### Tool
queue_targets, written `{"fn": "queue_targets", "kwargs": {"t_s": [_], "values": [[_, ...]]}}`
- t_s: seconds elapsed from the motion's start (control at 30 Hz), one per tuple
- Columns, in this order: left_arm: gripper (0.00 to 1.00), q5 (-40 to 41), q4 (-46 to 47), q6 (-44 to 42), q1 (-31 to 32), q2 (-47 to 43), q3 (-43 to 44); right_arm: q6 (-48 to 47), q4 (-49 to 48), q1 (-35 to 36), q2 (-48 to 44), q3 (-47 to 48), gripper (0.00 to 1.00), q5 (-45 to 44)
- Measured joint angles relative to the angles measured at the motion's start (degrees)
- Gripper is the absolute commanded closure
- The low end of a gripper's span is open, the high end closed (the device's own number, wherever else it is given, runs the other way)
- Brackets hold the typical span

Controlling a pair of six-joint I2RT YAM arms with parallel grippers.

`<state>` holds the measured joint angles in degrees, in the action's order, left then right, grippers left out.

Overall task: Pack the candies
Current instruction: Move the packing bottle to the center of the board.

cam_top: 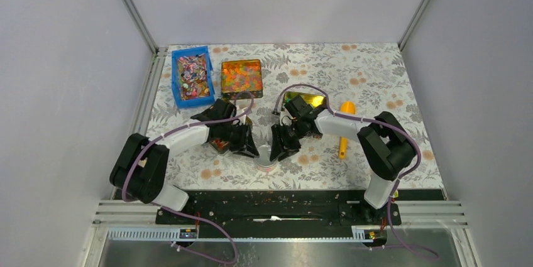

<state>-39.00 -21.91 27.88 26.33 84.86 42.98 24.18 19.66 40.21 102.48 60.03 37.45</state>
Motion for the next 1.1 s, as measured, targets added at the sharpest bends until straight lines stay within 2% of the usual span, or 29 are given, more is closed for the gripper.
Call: {"fn": "queue_targets", "kwargs": {"t_s": [0.13,0.23,0.53,0.63,0.7,0.83,1.03,1.1], "values": [[0.66,-0.8,-0.4,0.0,1.6,1.6,1.2,0.0,-1.1,-1.0,-1.8,-3.4,0.84,1.3],[0.6,-1.1,-0.5,-0.1,3.1,3.2,2.5,0.1,-2.3,-1.8,-2.7,-5.8,1.0,2.2],[0.51,-1.7,-0.7,-0.9,5.6,6.2,4.4,1.3,2.0,-2.1,-1.9,-4.9,1.0,2.4],[0.35,-1.3,-0.7,-1.3,6.1,6.5,4.8,1.8,3.0,-2.1,-1.9,-4.6,1.0,1.9],[0.2,0.1,-0.7,-1.9,6.9,6.6,5.1,2.1,3.4,-2.1,-2.0,-4.4,1.0,1.4],[0.06,5.7,-3.5,-4.3,8.2,5.9,7.0,2.7,4.3,-1.6,-3.2,-4.4,1.0,-0.3],[0.03,15.6,-6.3,-7.6,8.2,-3.2,11.6,2.8,6.3,-0.8,-4.3,-3.3,1.0,-3.1],[0.02,17.7,-5.3,-8.6,7.6,-8.0,13.0,2.8,7.5,-0.5,-4.8,-2.7,0.97,-4.5]]}}
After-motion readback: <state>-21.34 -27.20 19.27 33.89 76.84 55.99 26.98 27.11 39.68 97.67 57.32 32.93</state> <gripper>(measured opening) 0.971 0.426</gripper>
